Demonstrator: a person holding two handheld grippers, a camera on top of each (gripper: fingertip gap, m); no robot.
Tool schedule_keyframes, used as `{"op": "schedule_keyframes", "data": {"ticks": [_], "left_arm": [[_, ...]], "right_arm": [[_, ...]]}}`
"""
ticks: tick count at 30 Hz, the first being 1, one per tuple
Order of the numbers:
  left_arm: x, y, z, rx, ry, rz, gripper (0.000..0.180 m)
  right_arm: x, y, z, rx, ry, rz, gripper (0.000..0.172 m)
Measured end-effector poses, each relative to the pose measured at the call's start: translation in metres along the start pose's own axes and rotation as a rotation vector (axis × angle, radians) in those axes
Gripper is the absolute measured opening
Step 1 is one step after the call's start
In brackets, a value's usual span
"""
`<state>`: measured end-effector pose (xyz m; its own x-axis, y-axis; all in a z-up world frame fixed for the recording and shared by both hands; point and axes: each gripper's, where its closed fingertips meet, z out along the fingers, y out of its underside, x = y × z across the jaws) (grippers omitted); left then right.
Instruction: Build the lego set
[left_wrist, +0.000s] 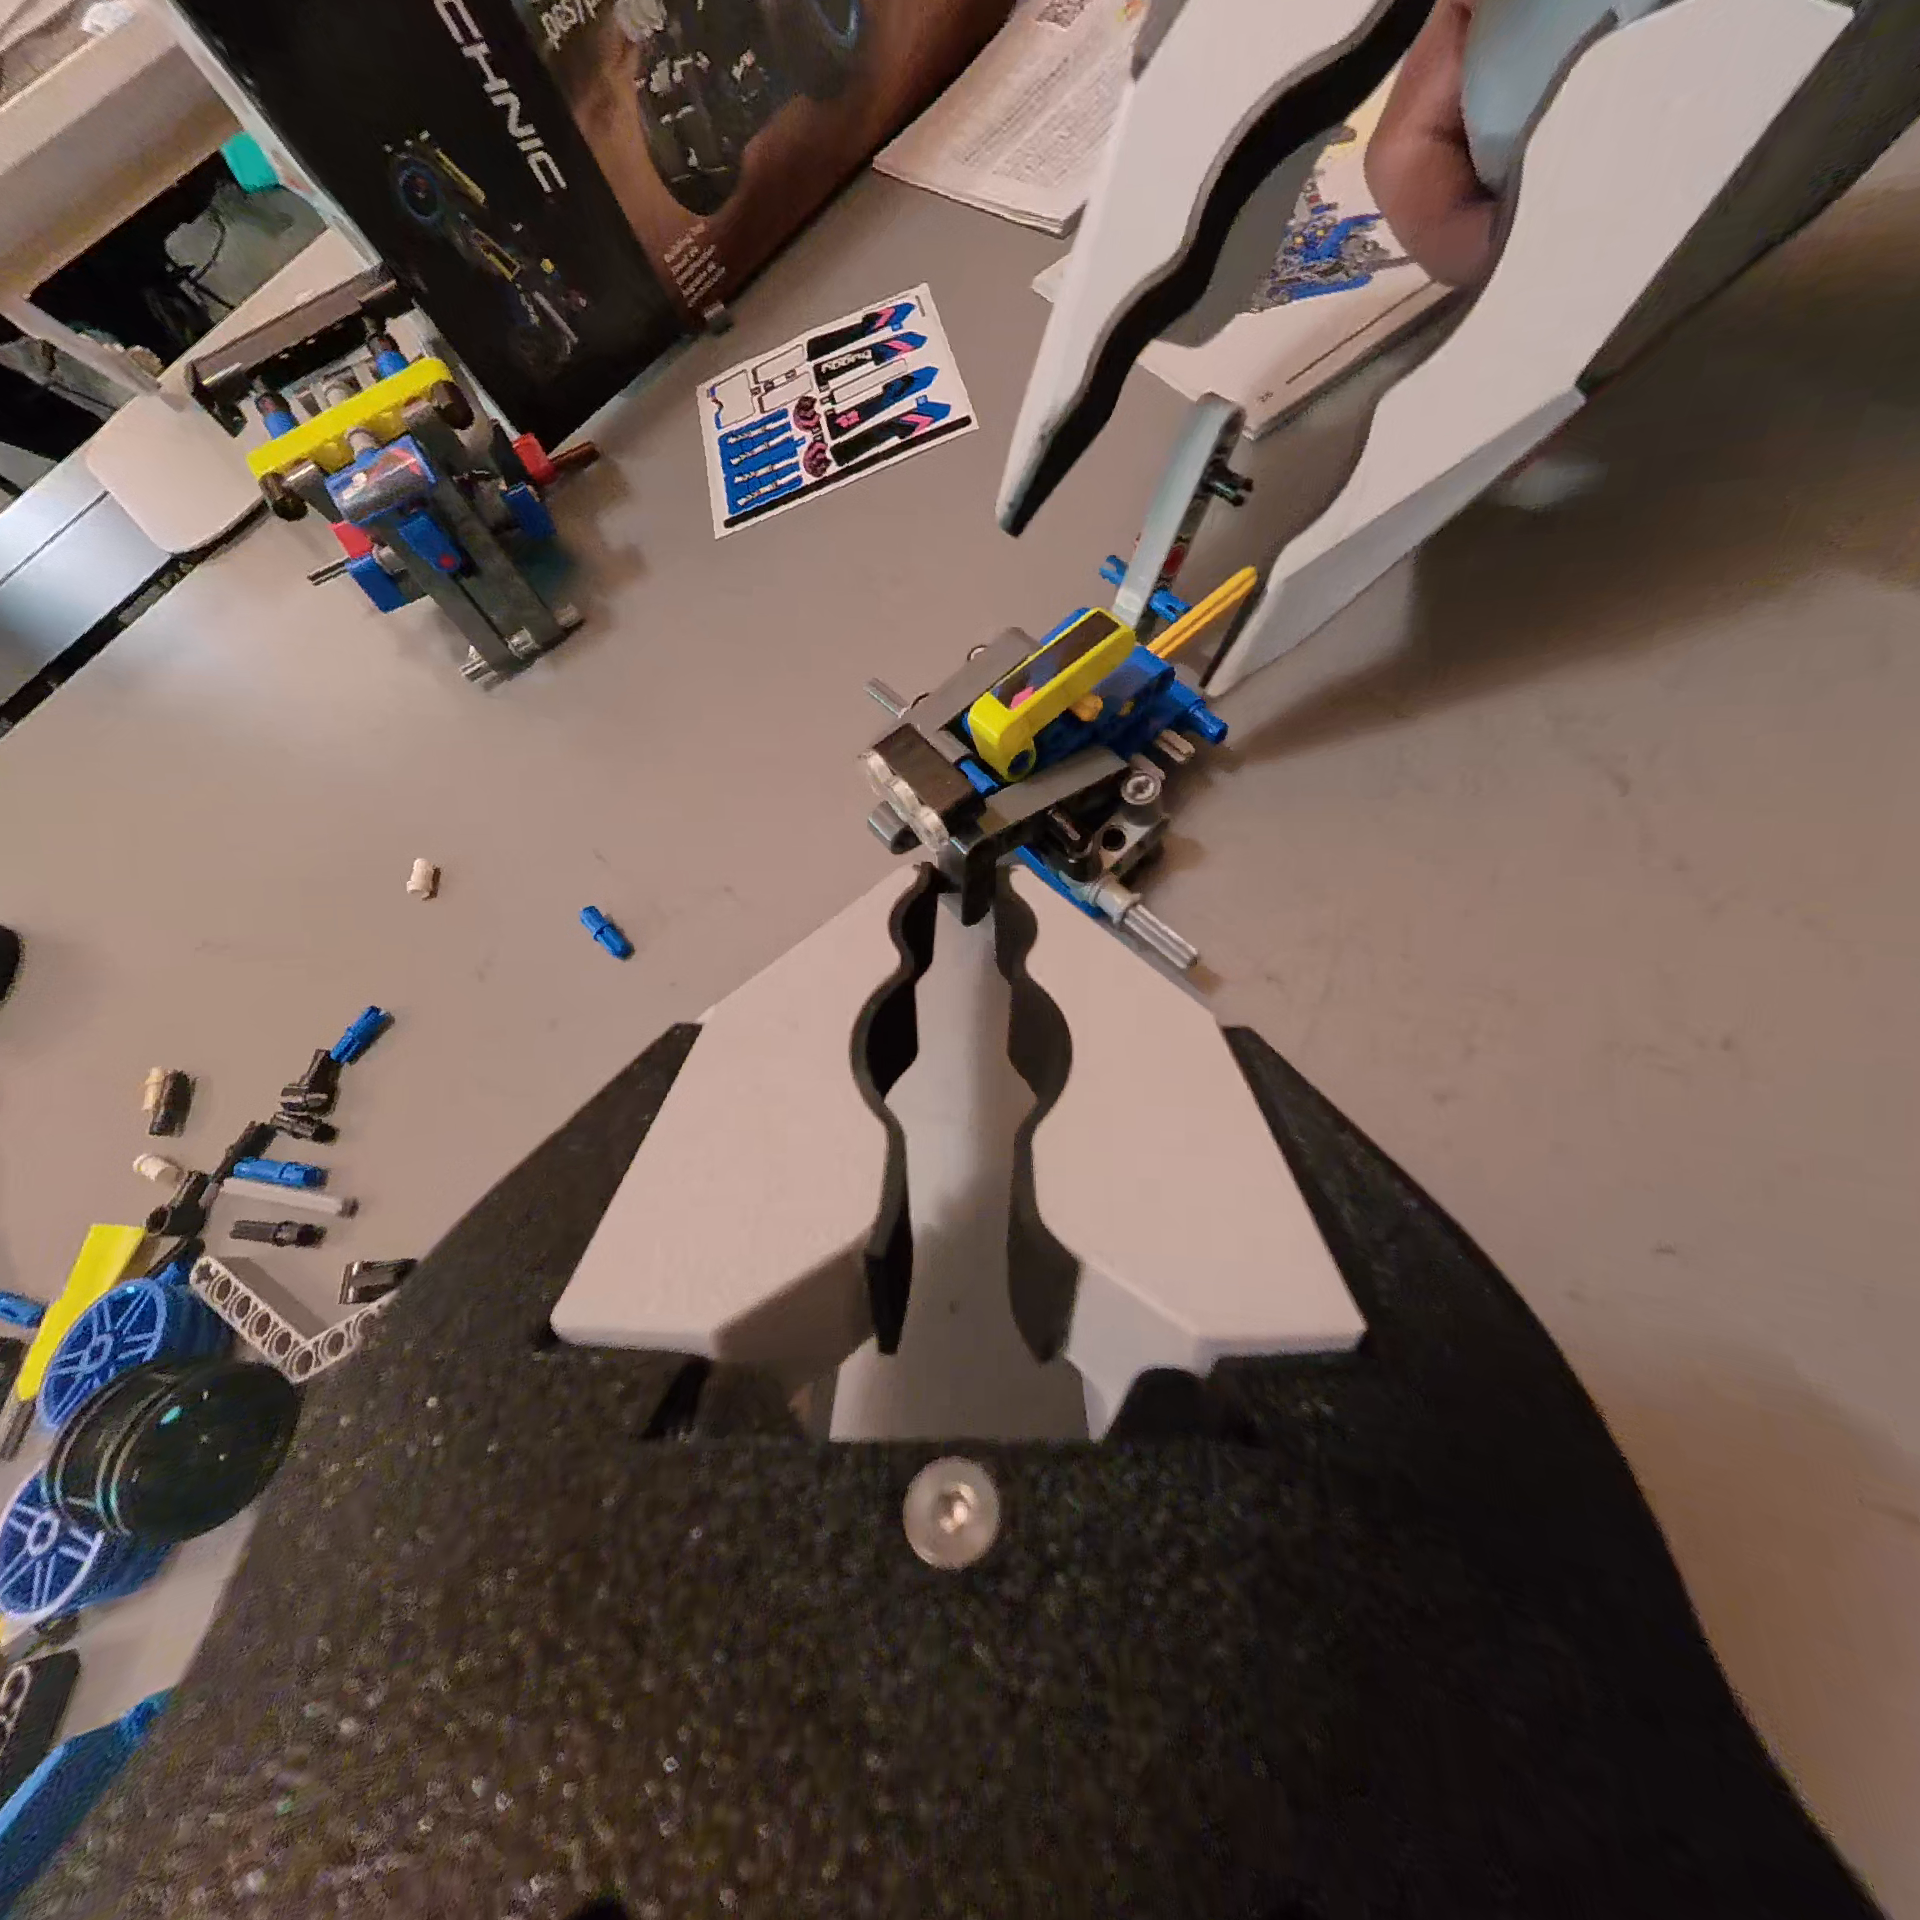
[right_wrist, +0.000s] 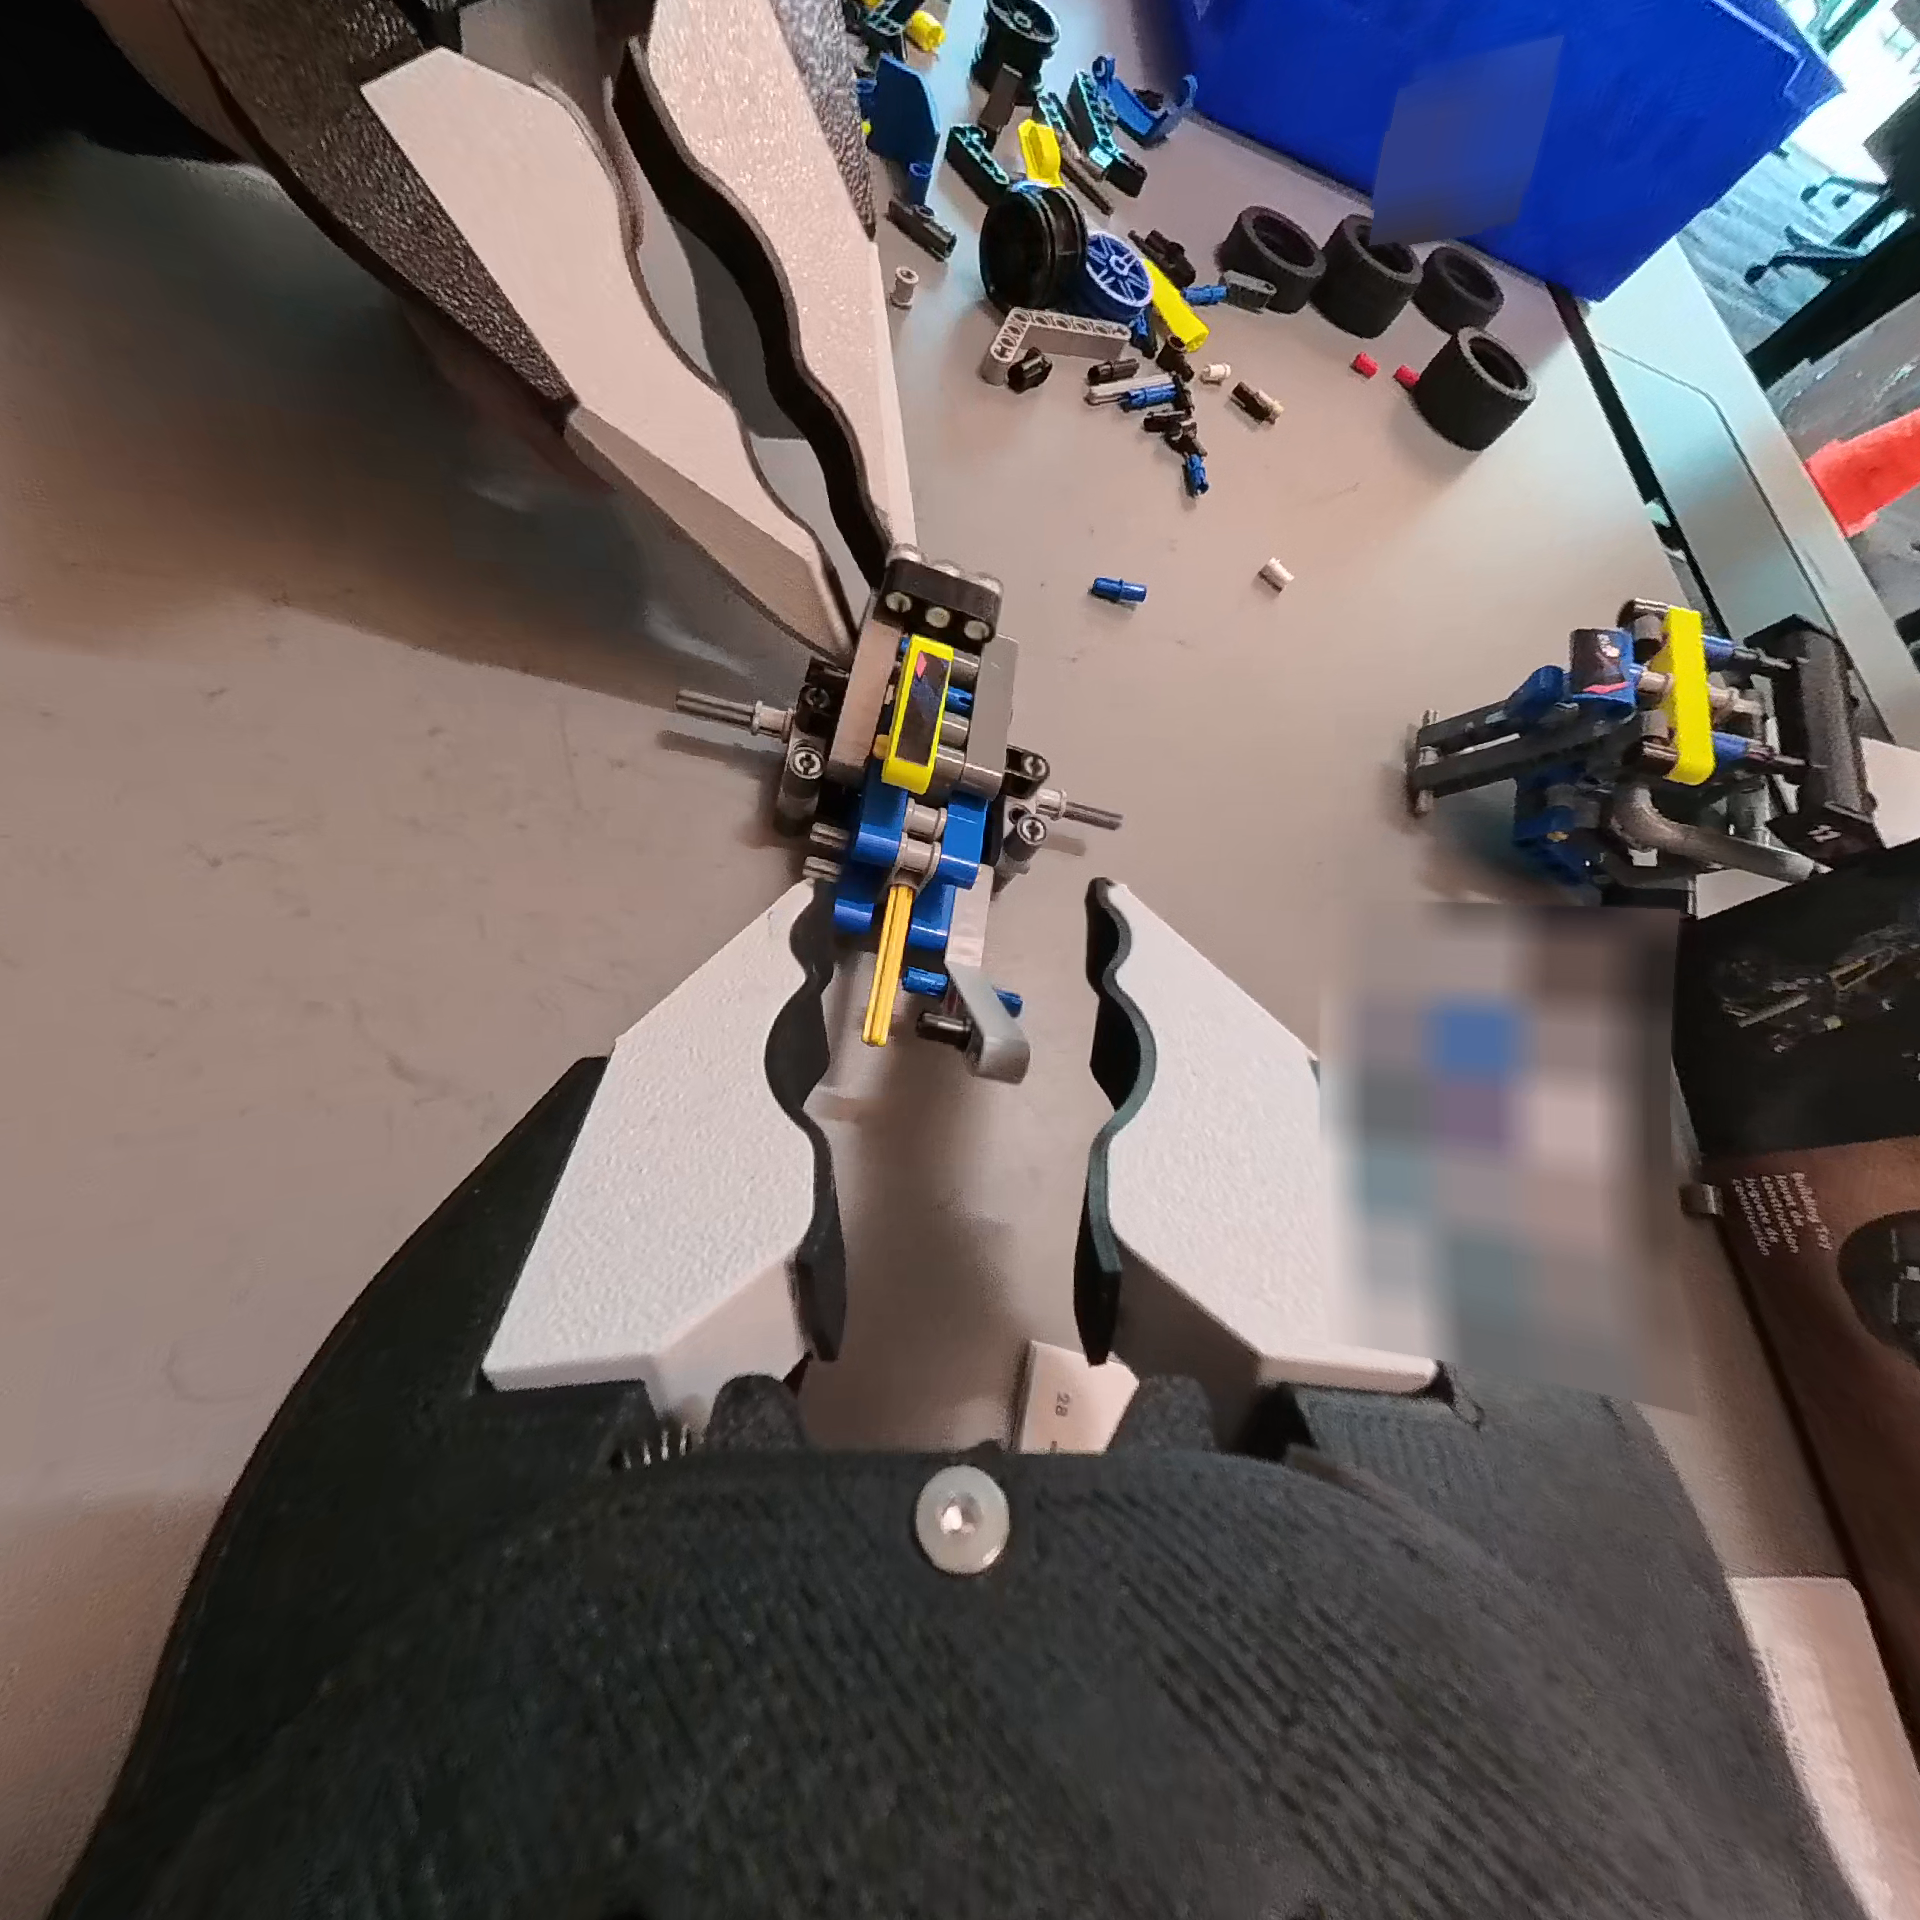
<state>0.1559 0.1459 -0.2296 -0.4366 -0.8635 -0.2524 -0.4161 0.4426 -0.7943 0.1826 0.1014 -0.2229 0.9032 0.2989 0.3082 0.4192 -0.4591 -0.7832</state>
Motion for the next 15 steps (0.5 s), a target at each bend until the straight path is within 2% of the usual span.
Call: {"op": "schedule_keyframes", "data": {"ticks": [8, 15], "left_arm": [[-0.0009, 0.002, 0.0024, -0.023, -0.011, -0.024, 0.007], [-0.0049, -0.0027, 0.0001, 0.013, 0.051, -0.2, 0.007]], "right_arm": [[-0.0005, 0.0007, 0.0019, -0.011, 0.003, -0.011, 0.047], [-0.0019, -0.0053, 0.0032, 0.01, 0.002, -0.019, 0.046]]}}
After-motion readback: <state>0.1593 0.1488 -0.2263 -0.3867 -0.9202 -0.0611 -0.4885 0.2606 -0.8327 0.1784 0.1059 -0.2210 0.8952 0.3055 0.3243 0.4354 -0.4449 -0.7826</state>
